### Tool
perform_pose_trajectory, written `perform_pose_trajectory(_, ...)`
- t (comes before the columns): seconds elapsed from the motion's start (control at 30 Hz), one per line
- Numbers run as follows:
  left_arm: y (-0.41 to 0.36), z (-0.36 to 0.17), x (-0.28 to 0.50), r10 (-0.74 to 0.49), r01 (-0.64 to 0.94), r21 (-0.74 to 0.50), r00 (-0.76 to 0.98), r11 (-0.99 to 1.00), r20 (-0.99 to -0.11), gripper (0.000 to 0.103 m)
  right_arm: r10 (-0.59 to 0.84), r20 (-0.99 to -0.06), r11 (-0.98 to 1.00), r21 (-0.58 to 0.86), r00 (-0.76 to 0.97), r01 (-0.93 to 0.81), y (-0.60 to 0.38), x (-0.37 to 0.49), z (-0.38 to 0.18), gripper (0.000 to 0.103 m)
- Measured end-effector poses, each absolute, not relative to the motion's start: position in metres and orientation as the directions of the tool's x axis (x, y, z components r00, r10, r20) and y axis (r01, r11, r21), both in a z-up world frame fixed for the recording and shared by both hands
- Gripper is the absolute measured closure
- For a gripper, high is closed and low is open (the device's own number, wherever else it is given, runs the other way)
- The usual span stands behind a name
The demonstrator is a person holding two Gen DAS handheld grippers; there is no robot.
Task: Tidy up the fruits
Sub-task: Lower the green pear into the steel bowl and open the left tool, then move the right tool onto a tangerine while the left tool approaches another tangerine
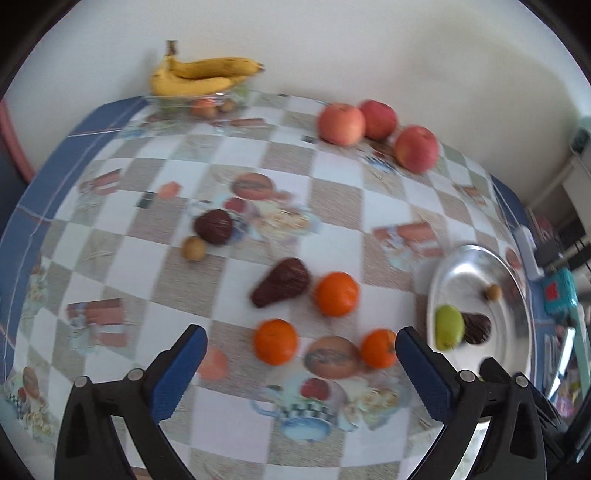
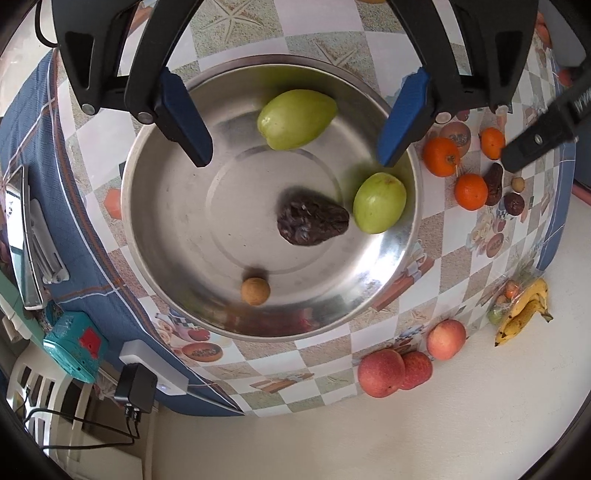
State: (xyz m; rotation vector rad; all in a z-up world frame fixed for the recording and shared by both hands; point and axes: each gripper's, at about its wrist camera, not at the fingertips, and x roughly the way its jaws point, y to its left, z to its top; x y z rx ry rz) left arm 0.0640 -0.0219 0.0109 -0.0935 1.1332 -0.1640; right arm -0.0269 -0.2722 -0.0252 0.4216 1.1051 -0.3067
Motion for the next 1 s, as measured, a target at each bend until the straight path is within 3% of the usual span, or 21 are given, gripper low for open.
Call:
perform_pose_trajectory(0.23,0.023,0.018,0.077,-0.113,-0.040,-0.148,0.460,0.988,-0.881,0.000,-0.032,-0.870,0.895,0.194,0.492,0.401,-0.259,-0.022,-0.014,0.012)
perform_pose_trajectory(0.5,0.065,0.029,0.087,-0.047,-0.176,-0.150,0.485,0.973,-0.873,0.000,0.065,-0.806,0.946,0.238,0.588,0.222,-0.214,-0.005,0.009,0.012)
perform_pose_trajectory(1.0,0.076,0.026,0.100,-0.094,-0.158,-0.208,0.532,0.965,-0.842,0.000,0.139,-0.792,0.985,0.170,0.595,-0.004,-0.135,0.028,0.012,0.012)
